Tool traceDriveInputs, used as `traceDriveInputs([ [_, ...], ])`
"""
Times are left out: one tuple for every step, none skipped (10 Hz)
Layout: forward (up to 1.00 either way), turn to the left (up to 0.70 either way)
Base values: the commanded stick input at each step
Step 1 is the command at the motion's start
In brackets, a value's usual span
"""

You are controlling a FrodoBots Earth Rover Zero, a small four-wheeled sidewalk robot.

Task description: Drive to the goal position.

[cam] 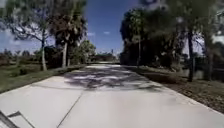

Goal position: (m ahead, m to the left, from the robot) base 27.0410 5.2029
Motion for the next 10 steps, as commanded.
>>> traceDriveInputs([
  [0.85, 0.00],
  [0.85, 0.00],
  [0.85, 0.00],
  [0.85, 0.00],
  [0.85, 0.00],
  [0.85, 0.00],
  [0.85, 0.00],
  [0.85, 0.00],
  [0.85, 0.00],
  [0.85, 0.00],
])
